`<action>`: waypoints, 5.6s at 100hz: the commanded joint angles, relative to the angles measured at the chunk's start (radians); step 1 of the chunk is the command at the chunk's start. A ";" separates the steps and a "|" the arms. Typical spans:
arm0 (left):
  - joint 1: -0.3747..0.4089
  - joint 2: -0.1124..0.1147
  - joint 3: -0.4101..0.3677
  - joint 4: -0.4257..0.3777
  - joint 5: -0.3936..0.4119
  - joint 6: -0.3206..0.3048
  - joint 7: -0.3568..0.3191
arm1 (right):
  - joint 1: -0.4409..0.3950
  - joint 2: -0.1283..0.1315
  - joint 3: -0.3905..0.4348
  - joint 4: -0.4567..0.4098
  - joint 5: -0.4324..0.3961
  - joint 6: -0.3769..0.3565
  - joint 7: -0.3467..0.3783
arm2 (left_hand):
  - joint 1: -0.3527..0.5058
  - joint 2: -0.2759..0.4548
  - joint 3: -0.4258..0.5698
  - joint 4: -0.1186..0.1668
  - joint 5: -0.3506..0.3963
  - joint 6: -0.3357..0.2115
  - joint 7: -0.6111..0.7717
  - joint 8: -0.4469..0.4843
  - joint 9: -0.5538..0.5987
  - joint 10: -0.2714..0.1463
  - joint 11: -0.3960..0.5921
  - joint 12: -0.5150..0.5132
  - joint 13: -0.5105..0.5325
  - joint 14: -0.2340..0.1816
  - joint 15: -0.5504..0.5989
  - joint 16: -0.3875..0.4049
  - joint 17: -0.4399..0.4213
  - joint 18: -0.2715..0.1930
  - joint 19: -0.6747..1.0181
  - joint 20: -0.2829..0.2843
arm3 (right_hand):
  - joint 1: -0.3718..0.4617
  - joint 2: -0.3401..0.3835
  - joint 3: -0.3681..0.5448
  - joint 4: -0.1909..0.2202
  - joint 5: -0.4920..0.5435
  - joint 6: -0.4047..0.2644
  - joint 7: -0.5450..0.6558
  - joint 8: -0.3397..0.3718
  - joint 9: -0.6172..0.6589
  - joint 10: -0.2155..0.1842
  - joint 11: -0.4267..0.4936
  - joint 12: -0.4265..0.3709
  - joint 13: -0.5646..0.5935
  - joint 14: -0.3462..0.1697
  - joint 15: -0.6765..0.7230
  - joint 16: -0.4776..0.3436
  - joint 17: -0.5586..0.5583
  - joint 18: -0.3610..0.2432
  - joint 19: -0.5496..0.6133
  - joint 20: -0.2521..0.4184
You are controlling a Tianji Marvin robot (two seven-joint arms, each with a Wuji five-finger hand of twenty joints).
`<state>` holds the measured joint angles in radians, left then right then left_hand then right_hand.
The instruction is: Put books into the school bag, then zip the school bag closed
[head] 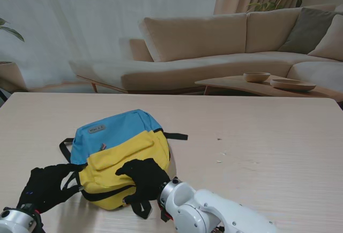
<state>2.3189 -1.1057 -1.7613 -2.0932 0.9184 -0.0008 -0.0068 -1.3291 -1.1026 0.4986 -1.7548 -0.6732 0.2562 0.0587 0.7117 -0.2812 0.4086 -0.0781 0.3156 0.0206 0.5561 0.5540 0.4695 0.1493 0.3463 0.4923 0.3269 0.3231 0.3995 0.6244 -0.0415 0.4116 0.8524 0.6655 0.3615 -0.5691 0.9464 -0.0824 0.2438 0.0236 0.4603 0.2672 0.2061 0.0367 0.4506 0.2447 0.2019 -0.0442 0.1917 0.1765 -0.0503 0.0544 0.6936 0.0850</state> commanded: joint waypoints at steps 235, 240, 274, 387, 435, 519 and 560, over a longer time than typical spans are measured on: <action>-0.183 -0.007 0.157 0.243 -0.062 0.368 0.041 | 0.114 -0.053 -0.154 0.104 0.085 0.149 0.075 | 0.039 0.005 0.070 0.026 -0.117 -0.132 -0.030 0.000 -0.241 -0.043 0.048 0.051 -0.179 -0.068 0.008 0.033 -0.055 -0.100 -0.045 0.079 | -0.014 0.014 0.081 0.033 0.001 0.038 0.007 -0.041 -0.009 0.013 0.081 0.029 -0.010 0.000 0.017 0.004 0.043 -0.023 0.076 0.036; -0.188 -0.006 0.160 0.249 -0.058 0.376 0.038 | 0.113 -0.053 -0.154 0.104 0.086 0.149 0.075 | 0.042 0.003 0.078 0.025 -0.070 -0.123 -0.046 -0.044 -0.245 -0.040 0.035 0.041 -0.181 -0.070 0.010 0.033 -0.054 -0.102 -0.046 0.079 | -0.013 0.013 0.082 0.033 0.003 0.039 0.008 -0.041 -0.009 0.014 0.081 0.029 -0.010 0.001 0.018 0.005 0.044 -0.023 0.077 0.037; -0.221 0.002 0.180 0.283 -0.034 0.402 0.013 | 0.111 -0.055 -0.152 0.107 0.094 0.149 0.073 | 0.063 -0.026 0.125 0.021 0.113 -0.055 0.027 -0.046 -0.271 -0.027 0.017 0.028 -0.205 -0.083 0.011 0.030 -0.052 -0.115 -0.039 0.083 | -0.014 0.015 0.089 0.036 0.004 0.039 0.010 -0.038 -0.009 0.013 0.085 0.031 -0.010 0.001 0.021 0.007 0.045 -0.025 0.082 0.043; -0.155 0.006 0.145 0.194 0.009 0.409 -0.040 | 0.038 -0.049 -0.073 0.013 0.072 0.112 0.026 | 0.432 0.023 -0.189 0.017 0.351 0.116 0.415 0.271 -0.117 -0.010 0.093 0.068 -0.213 -0.065 0.023 0.030 -0.053 -0.112 -0.055 0.060 | -0.025 0.013 0.131 0.042 0.057 0.029 0.037 -0.027 0.051 0.018 0.104 0.039 0.037 0.011 0.046 0.019 0.075 -0.003 0.127 0.072; -0.093 0.003 0.148 0.126 0.002 0.410 -0.042 | 0.178 -0.109 -0.194 0.147 0.164 0.159 0.062 | 0.438 0.036 -0.228 0.030 0.312 0.135 0.459 0.342 -0.119 -0.003 0.106 0.080 -0.215 -0.063 0.019 0.032 -0.052 -0.115 -0.067 0.059 | -0.143 0.119 -0.123 0.037 0.019 0.002 -0.020 -0.040 0.036 -0.010 0.038 0.012 0.002 -0.027 -0.006 -0.012 0.036 -0.022 0.025 0.009; 0.125 0.004 0.241 -0.087 0.103 0.385 -0.015 | 0.238 -0.178 -0.234 0.242 0.269 0.237 0.073 | 0.441 0.036 -0.229 0.037 0.314 0.131 0.451 0.349 -0.079 0.001 0.113 0.093 -0.182 -0.052 0.020 0.036 -0.052 -0.107 -0.055 0.073 | -0.147 0.125 -0.127 0.041 0.079 0.031 -0.033 -0.042 0.098 0.022 0.022 0.014 0.054 0.008 -0.006 -0.008 0.072 0.001 0.062 0.031; 0.165 0.006 0.346 -0.111 0.181 0.430 0.069 | 0.230 -0.187 -0.220 0.237 0.279 0.242 0.053 | 0.434 0.032 -0.227 0.038 0.322 0.093 0.440 0.364 -0.065 0.002 0.109 0.095 -0.169 -0.049 0.025 0.038 -0.052 -0.101 -0.031 0.082 | -0.145 0.125 -0.112 0.043 0.083 0.029 -0.032 -0.039 0.100 0.020 0.022 0.017 0.054 0.006 -0.004 -0.006 0.073 -0.002 0.067 0.036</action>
<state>2.4534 -1.0931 -1.4255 -2.1791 1.0869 0.4278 0.0919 -1.0795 -1.2893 0.2837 -1.5479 -0.3975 0.4899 0.0900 1.0944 -0.2903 0.1912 -0.0796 0.6097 0.1588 0.9584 0.8932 0.3966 0.1559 0.4636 0.5786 0.1454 0.2550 0.4251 0.6488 -0.0772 0.3045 0.8059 0.7260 0.2515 -0.4553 0.8369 -0.0747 0.2969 0.0463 0.4434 0.2405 0.3086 0.0351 0.5164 0.2745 0.2068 -0.0761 0.1750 0.1628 -0.0512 -0.1611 0.7310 0.0921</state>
